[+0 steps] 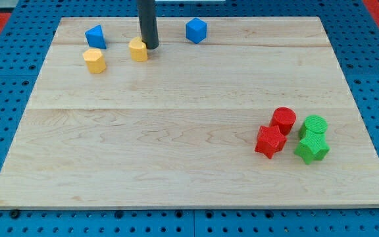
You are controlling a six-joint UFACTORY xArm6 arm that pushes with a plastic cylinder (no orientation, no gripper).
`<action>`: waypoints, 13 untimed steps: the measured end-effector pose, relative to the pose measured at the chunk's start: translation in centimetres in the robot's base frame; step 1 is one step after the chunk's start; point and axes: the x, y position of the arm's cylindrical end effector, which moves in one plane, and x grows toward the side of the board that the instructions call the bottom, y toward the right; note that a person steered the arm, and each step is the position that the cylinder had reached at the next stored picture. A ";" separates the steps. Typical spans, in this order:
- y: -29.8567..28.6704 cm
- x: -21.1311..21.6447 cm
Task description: Push the blue triangle into the yellow heart
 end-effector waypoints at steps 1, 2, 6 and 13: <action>-1.8 -2.2; -4.1 -4.8; -12.1 -5.0; -10.4 1.4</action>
